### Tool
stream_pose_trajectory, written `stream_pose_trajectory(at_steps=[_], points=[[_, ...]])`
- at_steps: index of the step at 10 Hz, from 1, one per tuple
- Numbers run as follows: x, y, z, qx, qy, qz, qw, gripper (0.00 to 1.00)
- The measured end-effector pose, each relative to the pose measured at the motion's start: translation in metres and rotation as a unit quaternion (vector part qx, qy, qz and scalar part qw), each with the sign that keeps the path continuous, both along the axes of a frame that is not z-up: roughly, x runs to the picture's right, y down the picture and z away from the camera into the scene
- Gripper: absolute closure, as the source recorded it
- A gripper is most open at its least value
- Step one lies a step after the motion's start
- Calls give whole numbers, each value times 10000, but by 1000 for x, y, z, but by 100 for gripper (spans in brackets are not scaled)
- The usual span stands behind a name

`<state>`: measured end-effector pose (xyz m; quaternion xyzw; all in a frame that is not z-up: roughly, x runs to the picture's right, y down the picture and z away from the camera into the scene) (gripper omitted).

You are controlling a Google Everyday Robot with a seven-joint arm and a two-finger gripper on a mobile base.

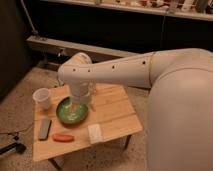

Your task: Place the eraser in the ceramic cup

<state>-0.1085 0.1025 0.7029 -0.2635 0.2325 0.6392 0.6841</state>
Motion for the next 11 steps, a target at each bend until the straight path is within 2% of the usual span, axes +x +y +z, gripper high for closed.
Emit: stream_pose_trajectory(at_steps=[2, 3, 4, 5, 6, 7, 10, 11], points=[[0, 0, 0, 0, 19, -19, 10000, 35], [-15, 5, 0, -21, -67, -160, 9998, 35], [-44, 15, -1, -64, -294, -389, 9988, 35], [-45, 16, -1, -67, -312, -406, 9987, 35], [-86, 30, -2, -175, -750, -801, 9938, 35], [-113, 37, -3, -249, -1054, -1067, 9884, 35], [-154, 42, -5, -395, -1553, -1405, 9770, 35], [-166, 42, -6, -411, -1625, -1436, 9753, 35]])
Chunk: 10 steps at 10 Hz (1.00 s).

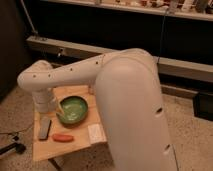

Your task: Place the eraser in the ceramic cup

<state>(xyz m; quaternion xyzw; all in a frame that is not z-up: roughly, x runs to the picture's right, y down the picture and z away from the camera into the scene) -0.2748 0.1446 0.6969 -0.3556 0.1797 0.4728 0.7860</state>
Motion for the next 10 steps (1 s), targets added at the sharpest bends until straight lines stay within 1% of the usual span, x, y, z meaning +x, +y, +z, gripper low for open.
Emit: stream_pose_trajectory(at_steps=[1, 2, 3, 4, 5, 6, 8, 9, 10], points=[[-10, -1, 1, 5, -3, 28, 10000, 35], [-18, -3, 2, 43, 110, 144, 9998, 35], [-24, -5, 4, 99, 321, 331, 9989, 35], [-26, -5, 6, 142, 475, 474, 9976, 35], [-24, -3, 9, 202, 852, 796, 9930, 35], [-19, -4, 12, 264, 1123, 1029, 9880, 35], [-15, -3, 14, 317, 1454, 1321, 9800, 35], [-15, -2, 15, 336, 1520, 1377, 9782, 35], [-13, -4, 15, 347, 1544, 1403, 9774, 35]])
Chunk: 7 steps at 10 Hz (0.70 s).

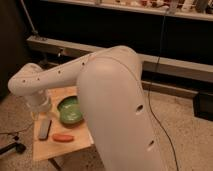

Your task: Place the eraser in the ceramic cup

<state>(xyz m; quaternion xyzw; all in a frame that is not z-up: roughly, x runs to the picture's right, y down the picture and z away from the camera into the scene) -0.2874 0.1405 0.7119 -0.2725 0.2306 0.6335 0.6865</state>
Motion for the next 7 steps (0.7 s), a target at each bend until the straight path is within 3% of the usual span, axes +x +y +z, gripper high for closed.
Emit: stream_pose_trajectory(at_steps=[2, 7], points=[[12, -8, 1, 46, 84, 44, 9999, 35], [-42, 34, -9, -171, -679, -93, 9975, 35]])
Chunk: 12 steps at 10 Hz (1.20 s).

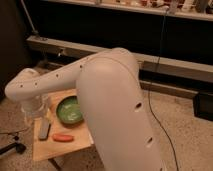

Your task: Place the eraser in the ceramic cup

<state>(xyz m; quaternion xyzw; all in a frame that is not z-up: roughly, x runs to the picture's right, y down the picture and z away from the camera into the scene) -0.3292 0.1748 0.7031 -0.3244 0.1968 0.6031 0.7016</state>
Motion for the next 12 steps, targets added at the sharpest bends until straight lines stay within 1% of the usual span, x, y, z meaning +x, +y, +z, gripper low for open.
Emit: stream_pose_trajectory(at_steps=[1, 3, 6, 9, 12], points=[[-11, 8, -2, -50, -143, -53, 9999, 35], [-26, 19, -2, -131, -307, -134, 9994, 35], [-43, 33, 5, -206, -404, -280, 9986, 35], [-44, 49, 20, -315, -278, -458, 9981, 35], [-39, 68, 37, -521, 0, -517, 9973, 35]])
